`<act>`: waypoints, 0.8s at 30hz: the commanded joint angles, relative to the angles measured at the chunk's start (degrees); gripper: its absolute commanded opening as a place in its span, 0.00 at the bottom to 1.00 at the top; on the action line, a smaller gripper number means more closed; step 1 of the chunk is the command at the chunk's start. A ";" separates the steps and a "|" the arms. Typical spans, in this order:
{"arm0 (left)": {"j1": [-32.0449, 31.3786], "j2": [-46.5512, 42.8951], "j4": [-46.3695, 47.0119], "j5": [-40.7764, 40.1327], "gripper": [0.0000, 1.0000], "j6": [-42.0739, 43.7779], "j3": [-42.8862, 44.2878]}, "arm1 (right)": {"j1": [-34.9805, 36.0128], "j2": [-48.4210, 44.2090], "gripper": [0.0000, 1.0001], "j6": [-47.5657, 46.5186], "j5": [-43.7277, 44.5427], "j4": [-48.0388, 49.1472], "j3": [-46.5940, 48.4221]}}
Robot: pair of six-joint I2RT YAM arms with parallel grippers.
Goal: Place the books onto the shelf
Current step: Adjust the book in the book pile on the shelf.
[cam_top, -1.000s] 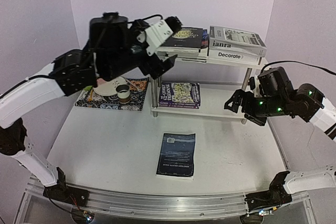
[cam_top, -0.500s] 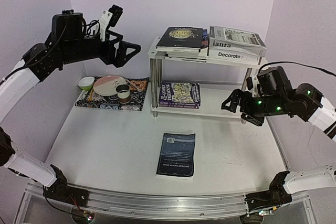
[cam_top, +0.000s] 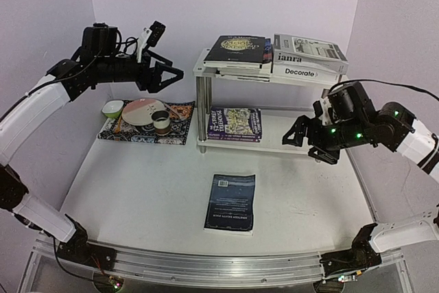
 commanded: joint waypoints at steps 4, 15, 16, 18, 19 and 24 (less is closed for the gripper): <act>1.17 7.44 7.45 8.96 0.72 3.97 4.02 | -0.27 2.22 0.98 0.37 -1.05 -3.59 4.27; 2.41 14.95 12.51 12.33 0.65 3.00 10.31 | -0.27 0.92 0.98 0.26 2.15 -5.72 4.50; 2.42 15.32 12.97 12.84 0.65 2.58 10.69 | -0.21 0.92 0.98 0.21 2.35 -5.85 4.58; 2.41 16.15 13.43 14.25 0.64 2.11 11.73 | -0.30 0.92 0.98 0.25 2.48 -6.05 4.61; 2.41 16.53 13.66 14.84 0.64 1.95 12.27 | -0.35 0.92 0.98 0.34 2.55 -6.18 4.53; 2.41 18.78 13.69 16.37 0.64 1.70 15.07 | -0.33 0.45 0.98 1.05 3.08 -6.53 4.05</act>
